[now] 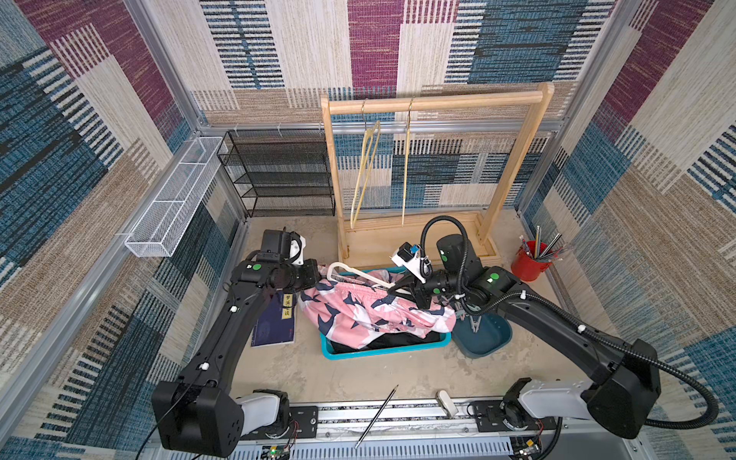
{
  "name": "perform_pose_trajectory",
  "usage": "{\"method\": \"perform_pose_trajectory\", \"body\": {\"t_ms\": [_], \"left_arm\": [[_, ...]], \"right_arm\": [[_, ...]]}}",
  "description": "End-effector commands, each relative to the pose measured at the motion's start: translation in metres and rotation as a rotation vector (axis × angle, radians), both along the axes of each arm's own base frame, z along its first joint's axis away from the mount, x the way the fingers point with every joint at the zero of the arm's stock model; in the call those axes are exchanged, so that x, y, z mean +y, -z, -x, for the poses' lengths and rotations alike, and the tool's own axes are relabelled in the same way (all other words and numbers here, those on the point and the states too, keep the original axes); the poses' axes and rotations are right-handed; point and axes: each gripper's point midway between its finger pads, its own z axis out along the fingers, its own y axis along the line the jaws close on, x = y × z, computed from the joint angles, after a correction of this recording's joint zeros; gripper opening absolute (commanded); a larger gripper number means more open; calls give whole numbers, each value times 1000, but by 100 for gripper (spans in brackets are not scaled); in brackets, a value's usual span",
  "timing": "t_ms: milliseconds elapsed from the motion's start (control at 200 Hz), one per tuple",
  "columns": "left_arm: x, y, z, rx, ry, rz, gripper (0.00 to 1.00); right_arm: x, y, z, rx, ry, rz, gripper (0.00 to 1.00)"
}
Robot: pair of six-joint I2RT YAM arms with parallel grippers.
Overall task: Remove the clothespins securing shorts to the hanger
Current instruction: Remove the shorts from the hanger.
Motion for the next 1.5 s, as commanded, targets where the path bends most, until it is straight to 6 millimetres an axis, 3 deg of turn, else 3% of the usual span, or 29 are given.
{"method": "perform_pose_trajectory", "body": {"t_ms": [0, 275, 436, 676, 881, 1092, 1272, 1407, 1497], "left_arm": [[3, 1, -7, -21, -19, -5, 0], [-24, 4, 20, 2, 31, 44, 0], [-57, 2, 33, -4, 87, 79, 0], [-116, 3, 38, -46, 189, 128, 0], [-155, 29, 44, -44, 255, 145, 0], [-177, 52, 51, -47, 293, 144, 0], [-177, 64, 53, -46, 289, 126, 0], [-165, 46, 54, -98, 271, 98, 42], [-152, 26, 55, -155, 264, 67, 64]], "right_arm": [[-1, -7, -2, -23, 9, -5, 0], [4, -15, -41, -87, 127, 27, 0], [13, -7, -54, -63, 126, 42, 0], [17, 3, -55, -34, 118, 51, 0], [16, 20, -53, 1, 123, 67, 0], [15, 35, -53, 24, 127, 91, 0], [16, 41, -52, 30, 126, 95, 0], [14, 39, -50, 21, 127, 90, 0], [13, 35, -47, 15, 127, 78, 0]]}}
